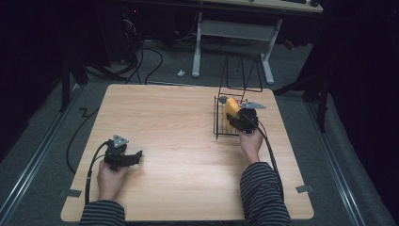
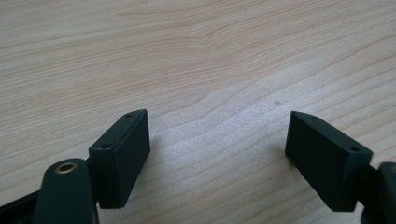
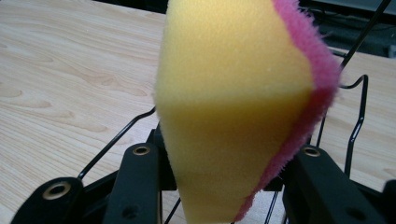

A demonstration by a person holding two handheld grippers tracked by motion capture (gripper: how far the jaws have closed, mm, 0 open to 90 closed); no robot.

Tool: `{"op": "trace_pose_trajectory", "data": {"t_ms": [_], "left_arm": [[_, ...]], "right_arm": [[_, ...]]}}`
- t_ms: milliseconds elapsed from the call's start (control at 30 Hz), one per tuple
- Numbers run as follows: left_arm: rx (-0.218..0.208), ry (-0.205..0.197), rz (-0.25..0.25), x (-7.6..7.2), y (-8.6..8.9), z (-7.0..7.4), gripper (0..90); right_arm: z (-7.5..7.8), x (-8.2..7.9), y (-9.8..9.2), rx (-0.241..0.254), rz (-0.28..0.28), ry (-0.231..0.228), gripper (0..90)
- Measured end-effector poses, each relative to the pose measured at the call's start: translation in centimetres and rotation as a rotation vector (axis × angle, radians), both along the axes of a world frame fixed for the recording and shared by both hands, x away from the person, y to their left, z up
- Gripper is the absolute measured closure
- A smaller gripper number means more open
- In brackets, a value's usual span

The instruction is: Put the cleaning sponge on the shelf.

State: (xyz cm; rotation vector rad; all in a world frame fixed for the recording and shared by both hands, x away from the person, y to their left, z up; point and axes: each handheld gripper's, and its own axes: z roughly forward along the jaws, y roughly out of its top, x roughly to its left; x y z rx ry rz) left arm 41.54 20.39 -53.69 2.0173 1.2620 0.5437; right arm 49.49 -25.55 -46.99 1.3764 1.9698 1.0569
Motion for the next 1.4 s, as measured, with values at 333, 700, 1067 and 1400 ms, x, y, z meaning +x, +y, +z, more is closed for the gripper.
{"op": "trace_pose_trajectory", "data": {"t_ms": [333, 700, 1067, 1400], "left_arm": [[0.0, 0.0, 0.0, 0.0, 0.0, 0.0, 22.5], [0.0, 0.0, 0.0, 0.0, 0.0, 0.0, 22.5], [0.0, 0.0, 0.0, 0.0, 0.0, 0.0, 22.5], [0.0, 0.0, 0.0, 0.0, 0.0, 0.0, 22.5]], "right_arm": [[-0.5, 0.4, 0.1, -0.004, 0.003, 0.023, 60.4], [-0.7, 0.3, -0.2, 0.034, -0.009, 0.064, 38.3], [0.5, -1.0, -0.6, 0.05, 0.013, 0.041, 30.1], [1.2, -1.8, -0.8, 0.06, 0.011, 0.038, 28.9]]}}
